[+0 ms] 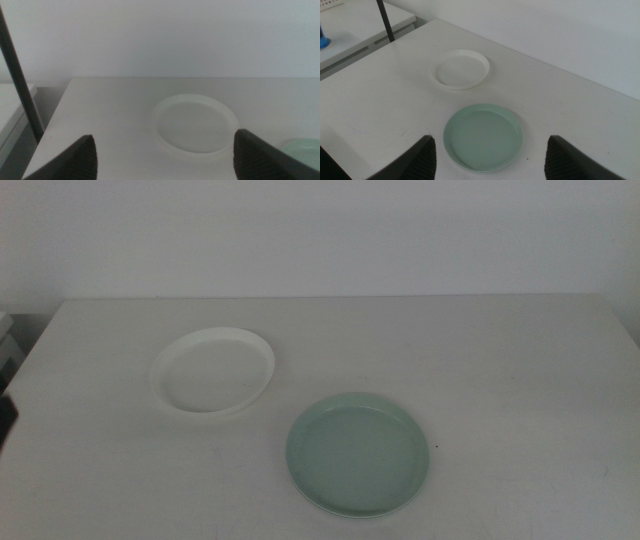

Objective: Stack the three bowls on top of each other.

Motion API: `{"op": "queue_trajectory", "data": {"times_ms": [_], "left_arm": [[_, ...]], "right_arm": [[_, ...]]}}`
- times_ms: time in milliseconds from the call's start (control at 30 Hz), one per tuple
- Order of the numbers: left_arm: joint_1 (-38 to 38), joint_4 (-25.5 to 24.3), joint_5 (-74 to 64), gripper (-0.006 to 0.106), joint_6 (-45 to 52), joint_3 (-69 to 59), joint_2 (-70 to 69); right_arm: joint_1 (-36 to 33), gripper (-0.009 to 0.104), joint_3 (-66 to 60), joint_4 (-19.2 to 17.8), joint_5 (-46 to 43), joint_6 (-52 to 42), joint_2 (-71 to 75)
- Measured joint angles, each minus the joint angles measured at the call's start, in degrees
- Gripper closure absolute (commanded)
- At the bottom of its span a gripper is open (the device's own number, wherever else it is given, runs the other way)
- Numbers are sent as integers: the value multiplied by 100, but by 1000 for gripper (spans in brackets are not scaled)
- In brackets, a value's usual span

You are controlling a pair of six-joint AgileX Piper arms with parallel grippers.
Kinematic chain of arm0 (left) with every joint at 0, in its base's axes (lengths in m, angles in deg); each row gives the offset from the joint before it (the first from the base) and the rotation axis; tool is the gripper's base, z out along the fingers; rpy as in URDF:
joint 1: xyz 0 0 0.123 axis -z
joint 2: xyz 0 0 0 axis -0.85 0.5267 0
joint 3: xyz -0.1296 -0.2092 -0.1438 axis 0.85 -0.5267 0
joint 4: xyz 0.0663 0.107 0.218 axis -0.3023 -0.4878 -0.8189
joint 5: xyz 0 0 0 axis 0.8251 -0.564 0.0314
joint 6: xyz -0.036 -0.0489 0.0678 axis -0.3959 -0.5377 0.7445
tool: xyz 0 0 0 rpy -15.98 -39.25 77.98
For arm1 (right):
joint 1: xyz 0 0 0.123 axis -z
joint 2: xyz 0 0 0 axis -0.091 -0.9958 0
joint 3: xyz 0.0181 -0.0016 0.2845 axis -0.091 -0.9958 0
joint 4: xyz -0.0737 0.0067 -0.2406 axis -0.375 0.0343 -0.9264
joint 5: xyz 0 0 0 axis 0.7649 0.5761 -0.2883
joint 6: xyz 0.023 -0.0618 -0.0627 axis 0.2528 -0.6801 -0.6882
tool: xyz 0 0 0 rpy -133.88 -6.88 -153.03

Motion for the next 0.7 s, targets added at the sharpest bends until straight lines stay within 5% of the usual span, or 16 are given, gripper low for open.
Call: {"op": "queue_trajectory", "data": {"times_ms": [700], "left_arm": [[0,0,-2239,-4,-18,4847,5100]], "right_arm": [[0,40,0,0,0,-2,0]]}}
